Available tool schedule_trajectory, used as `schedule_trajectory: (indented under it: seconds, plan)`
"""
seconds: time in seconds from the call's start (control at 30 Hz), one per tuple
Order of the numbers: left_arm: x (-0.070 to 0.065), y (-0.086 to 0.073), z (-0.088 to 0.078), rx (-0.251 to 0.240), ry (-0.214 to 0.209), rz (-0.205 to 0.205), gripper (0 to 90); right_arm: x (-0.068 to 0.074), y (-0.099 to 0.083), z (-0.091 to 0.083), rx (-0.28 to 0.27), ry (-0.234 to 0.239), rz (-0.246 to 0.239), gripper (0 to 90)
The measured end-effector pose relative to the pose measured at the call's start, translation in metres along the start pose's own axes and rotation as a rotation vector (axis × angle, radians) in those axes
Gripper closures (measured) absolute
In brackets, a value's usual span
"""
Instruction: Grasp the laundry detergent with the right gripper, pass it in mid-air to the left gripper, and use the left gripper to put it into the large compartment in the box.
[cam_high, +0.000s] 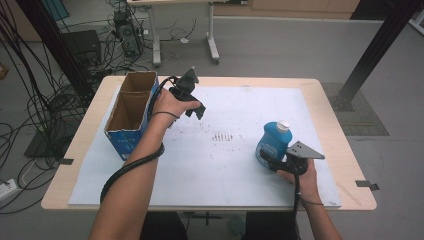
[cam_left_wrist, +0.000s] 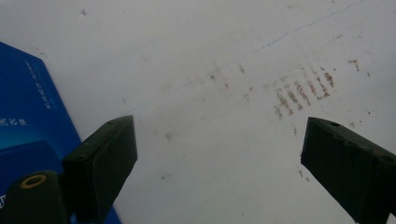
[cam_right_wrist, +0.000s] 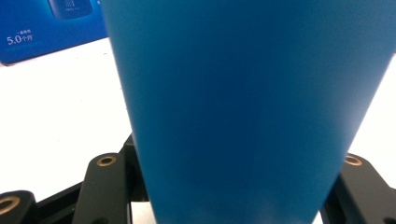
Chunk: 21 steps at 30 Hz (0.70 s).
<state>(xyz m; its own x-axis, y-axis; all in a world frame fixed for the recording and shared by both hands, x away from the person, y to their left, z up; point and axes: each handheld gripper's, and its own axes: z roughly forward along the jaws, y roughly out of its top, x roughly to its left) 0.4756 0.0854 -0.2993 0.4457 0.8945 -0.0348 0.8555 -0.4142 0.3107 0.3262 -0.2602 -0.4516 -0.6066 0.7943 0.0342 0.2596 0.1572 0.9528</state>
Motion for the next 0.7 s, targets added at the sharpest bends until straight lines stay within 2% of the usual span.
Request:
schedule_trajectory:
  seconds: [0.03,0.4,0.53,0.7]
  plan:
    - [0.001,0.000,-0.002,-0.002,-0.002,0.002,11.0,-0.001,0.001,0.000,0.002,0.002,0.012,41.5]
    - [0.007,-0.002,-0.023,-0.016,0.010,0.012,11.0,-0.004,0.015,0.002,0.034,0.025,0.017,41.6]
    - [0.005,0.000,-0.038,-0.025,0.004,0.038,11.0,-0.005,0.024,0.001,0.039,0.042,0.016,41.6]
    - [0.000,0.001,-0.052,-0.029,0.004,0.071,10.9,-0.007,0.042,0.000,0.065,0.069,-0.016,41.7]
